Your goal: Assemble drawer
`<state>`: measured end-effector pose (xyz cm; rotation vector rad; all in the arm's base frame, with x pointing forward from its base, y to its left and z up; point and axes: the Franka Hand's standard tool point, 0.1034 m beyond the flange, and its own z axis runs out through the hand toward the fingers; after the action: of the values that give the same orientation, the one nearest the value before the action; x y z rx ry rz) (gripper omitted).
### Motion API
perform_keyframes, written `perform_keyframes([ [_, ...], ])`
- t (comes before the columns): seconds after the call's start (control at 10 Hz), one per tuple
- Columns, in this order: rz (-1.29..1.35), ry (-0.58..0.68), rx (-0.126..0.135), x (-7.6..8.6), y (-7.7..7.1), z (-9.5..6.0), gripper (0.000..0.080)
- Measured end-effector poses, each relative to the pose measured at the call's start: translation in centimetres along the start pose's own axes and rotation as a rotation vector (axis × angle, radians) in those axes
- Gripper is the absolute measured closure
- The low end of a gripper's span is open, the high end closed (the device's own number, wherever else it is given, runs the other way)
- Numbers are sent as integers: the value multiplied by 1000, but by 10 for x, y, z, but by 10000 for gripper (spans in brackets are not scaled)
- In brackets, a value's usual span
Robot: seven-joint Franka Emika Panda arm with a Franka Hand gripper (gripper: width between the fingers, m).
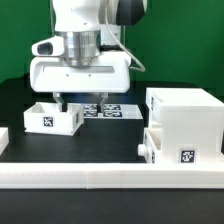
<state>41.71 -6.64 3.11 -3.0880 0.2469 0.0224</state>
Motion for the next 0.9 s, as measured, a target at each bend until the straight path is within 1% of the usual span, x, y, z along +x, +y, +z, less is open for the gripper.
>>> perform_keyframes([
  [0.1,-3,0,0,3,-1,-3,150],
  [0.4,-11,0,4,2,0,0,150],
  [0.6,-14,7,2,-8,6,16,150],
  [0.7,-22,8,2,-10,8,21,150],
  [0.9,-25,19,1,-10,8,25,150],
])
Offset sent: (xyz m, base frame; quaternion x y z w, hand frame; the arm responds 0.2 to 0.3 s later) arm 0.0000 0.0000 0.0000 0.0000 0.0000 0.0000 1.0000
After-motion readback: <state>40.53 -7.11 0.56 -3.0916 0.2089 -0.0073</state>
